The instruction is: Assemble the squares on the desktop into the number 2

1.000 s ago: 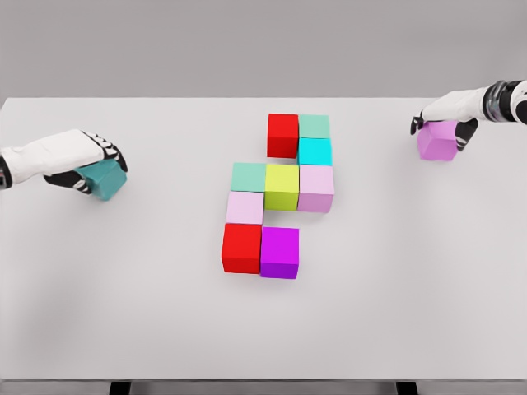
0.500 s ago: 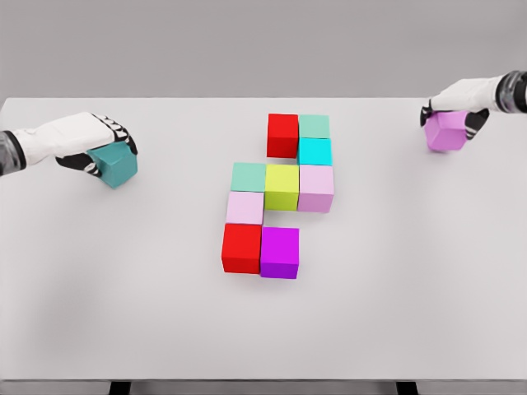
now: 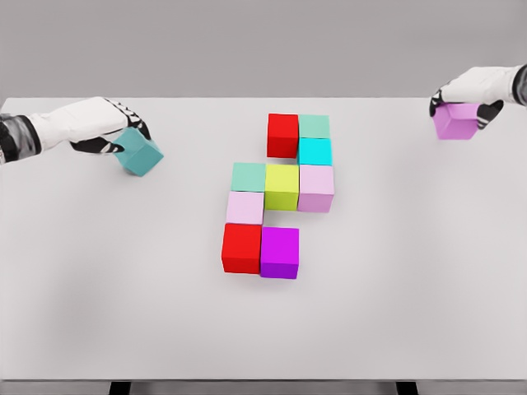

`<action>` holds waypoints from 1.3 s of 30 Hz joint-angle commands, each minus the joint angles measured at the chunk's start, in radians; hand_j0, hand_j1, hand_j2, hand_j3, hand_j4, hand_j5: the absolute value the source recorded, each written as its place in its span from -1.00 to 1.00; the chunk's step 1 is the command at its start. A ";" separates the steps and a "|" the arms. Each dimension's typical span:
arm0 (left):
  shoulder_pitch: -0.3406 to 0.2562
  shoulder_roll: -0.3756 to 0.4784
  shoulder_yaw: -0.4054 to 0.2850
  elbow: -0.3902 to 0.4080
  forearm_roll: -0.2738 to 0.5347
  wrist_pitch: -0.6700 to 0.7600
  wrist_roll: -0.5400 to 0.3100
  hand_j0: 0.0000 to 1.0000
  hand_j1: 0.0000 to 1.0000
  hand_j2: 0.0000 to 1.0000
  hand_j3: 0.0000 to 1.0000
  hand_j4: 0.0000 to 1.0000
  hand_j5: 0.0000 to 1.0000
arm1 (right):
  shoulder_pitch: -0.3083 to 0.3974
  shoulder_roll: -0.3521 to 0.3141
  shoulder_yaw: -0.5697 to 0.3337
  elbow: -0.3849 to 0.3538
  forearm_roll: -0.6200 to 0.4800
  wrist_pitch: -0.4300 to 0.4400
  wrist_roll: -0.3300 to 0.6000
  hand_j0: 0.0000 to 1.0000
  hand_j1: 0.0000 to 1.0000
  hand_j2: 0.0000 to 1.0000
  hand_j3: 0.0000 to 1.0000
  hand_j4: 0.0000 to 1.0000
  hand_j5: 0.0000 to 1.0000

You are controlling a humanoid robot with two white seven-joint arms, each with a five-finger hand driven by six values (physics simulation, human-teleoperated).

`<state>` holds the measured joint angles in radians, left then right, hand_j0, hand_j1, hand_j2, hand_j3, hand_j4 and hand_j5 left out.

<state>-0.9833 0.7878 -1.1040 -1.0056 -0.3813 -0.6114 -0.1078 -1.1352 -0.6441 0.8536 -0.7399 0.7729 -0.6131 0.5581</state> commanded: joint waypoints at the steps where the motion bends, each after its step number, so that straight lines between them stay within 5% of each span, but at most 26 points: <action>1: -0.003 -0.016 -0.005 0.012 0.005 0.001 0.000 0.24 0.24 0.24 0.24 0.24 0.24 | -0.001 -0.017 -0.002 -0.024 -0.004 0.002 -0.001 0.43 0.43 0.43 0.43 0.43 0.43; 5: -0.021 -0.016 -0.011 0.013 0.007 0.001 0.002 0.32 0.32 0.32 0.32 0.32 0.32 | 0.017 -0.028 -0.002 -0.082 -0.009 0.002 0.003 0.43 0.43 0.43 0.43 0.43 0.43; 9: -0.028 -0.010 -0.011 0.012 0.015 0.001 0.005 1.00 1.00 1.00 1.00 1.00 1.00 | 0.037 -0.035 -0.002 -0.125 -0.009 0.002 0.003 0.43 0.43 0.43 0.43 0.43 0.43; 11: -0.029 0.007 -0.010 0.012 0.019 0.001 0.005 1.00 1.00 1.00 1.00 1.00 1.00 | 0.057 -0.081 -0.002 -0.211 -0.018 0.002 0.005 0.43 0.43 0.43 0.43 0.43 0.43; 39: -0.034 -0.061 -0.014 0.107 -0.039 0.001 0.002 1.00 1.00 1.00 1.00 1.00 1.00 | 0.172 -0.220 -0.002 -0.544 -0.083 0.002 0.006 0.43 0.43 0.43 0.43 0.43 0.43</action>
<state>-1.0170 0.7298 -1.1209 -0.9031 -0.4239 -0.6115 -0.1060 -0.9588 -0.8559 0.8537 -1.2650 0.6947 -0.6132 0.5645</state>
